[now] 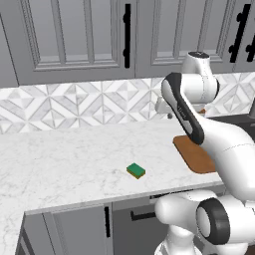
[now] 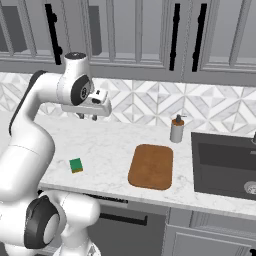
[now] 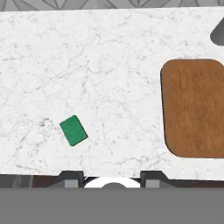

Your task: Pick up the sponge from the counter and clean the cutting board by briefly scrubbing or pressing down on the cutting board. Once finished, release the sponge.

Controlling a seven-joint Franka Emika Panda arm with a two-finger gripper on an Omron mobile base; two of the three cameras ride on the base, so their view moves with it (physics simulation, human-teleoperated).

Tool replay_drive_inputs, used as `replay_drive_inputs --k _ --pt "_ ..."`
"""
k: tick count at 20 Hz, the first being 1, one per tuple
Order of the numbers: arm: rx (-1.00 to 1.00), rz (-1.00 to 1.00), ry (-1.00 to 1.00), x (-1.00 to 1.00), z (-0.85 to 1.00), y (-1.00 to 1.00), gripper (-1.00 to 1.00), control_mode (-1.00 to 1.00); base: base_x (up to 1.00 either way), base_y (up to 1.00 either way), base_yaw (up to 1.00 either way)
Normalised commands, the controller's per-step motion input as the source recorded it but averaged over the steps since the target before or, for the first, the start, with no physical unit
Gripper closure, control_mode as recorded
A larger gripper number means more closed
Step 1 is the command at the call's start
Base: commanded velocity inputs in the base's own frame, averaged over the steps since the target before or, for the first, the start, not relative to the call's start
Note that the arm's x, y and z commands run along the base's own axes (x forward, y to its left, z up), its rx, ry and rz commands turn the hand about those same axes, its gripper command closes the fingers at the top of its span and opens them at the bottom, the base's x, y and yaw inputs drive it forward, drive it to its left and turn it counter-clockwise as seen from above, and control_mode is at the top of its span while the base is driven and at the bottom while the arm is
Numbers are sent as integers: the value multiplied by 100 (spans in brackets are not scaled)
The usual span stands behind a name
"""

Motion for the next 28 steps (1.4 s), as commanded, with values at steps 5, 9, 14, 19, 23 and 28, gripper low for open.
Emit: replay_drive_inputs --k 5,9,14,19,23,28 --pt "0 0 3 0 -18 3 -100 -100 0 0 0" --pt "-2 0 13 -13 -34 11 -100 -100 0 0 0" --pt "-2 0 11 -25 -32 17 -100 -100 0 0 0" --pt "-6 1 5 -10 -48 37 -100 -100 0 0 0" --pt "0 7 1 -2 -56 43 -100 -100 0 0 0" --pt "0 14 1 1 -53 22 -100 -100 0 0 0"
